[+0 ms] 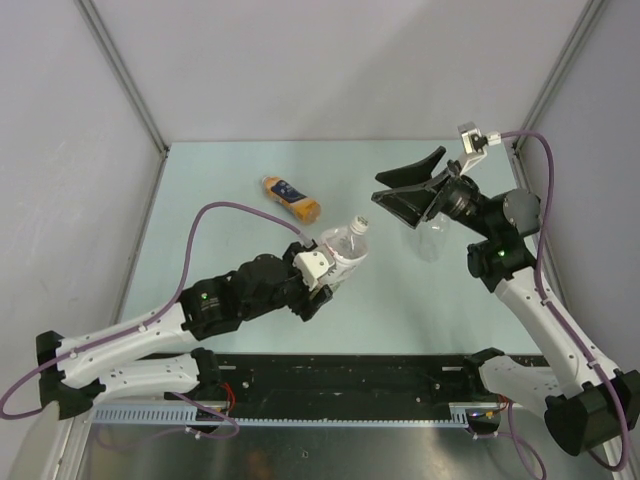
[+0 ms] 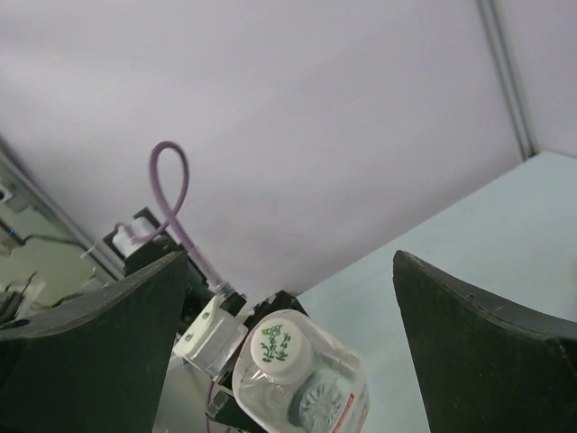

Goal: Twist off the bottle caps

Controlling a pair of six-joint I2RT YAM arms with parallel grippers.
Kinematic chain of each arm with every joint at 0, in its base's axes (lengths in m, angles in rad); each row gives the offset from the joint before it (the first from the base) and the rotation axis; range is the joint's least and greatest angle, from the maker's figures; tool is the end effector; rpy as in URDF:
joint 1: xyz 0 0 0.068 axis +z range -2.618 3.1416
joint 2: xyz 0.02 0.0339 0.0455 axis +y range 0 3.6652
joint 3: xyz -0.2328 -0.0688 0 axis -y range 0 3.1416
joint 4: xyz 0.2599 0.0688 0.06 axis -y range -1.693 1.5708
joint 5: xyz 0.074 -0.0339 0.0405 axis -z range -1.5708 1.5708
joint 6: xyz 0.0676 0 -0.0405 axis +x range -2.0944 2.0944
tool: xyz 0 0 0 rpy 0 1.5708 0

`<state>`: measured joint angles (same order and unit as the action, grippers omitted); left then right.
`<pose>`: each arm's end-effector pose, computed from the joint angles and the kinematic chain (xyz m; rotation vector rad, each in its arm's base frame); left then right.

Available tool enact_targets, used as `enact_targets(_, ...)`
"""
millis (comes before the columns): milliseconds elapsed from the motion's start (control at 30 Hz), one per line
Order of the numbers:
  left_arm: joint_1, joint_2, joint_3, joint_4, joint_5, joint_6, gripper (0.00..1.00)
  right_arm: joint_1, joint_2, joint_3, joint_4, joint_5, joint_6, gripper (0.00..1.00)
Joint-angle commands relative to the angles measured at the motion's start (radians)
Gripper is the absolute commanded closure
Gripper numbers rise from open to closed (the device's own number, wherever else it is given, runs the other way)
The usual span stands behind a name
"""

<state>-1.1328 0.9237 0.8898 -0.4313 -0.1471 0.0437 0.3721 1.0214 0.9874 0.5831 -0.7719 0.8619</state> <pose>0.1224 -0.2379 0.2872 1.0706 1.7747 -0.5312 0.2294 0.1402 0.4271 -0.4936 1.2272 1.4605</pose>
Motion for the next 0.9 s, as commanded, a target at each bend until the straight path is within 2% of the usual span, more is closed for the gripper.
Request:
enact_targets(0, -0.002, -0.010, -0.015, 0.025, -0.177, -0.013, 0.91, -0.016, 0.008, 0.004, -0.079, 0.089, 0.015, 0.01)
enact_targets(233, -0.002, 0.053, -0.026, 0.024, -0.321, -0.035, 0.92, -0.030, 0.056, 0.003, -0.156, 0.138, 0.061, 0.01)
enact_targets(400, -0.002, 0.133, -0.018, 0.023, -0.405, -0.074, 0.99, -0.030, 0.078, 0.012, -0.280, 0.208, 0.055, 0.01)
enact_targets(533, -0.002, 0.190, -0.008, 0.022, -0.489, -0.094, 1.00, -0.024, 0.109, 0.038, -0.386, 0.248, 0.032, 0.01)
enact_targets(867, -0.002, 0.327, 0.052, -0.007, -0.650, -0.123, 1.00, 0.123, 0.195, 0.155, -0.650, 0.501, -0.116, 0.01)
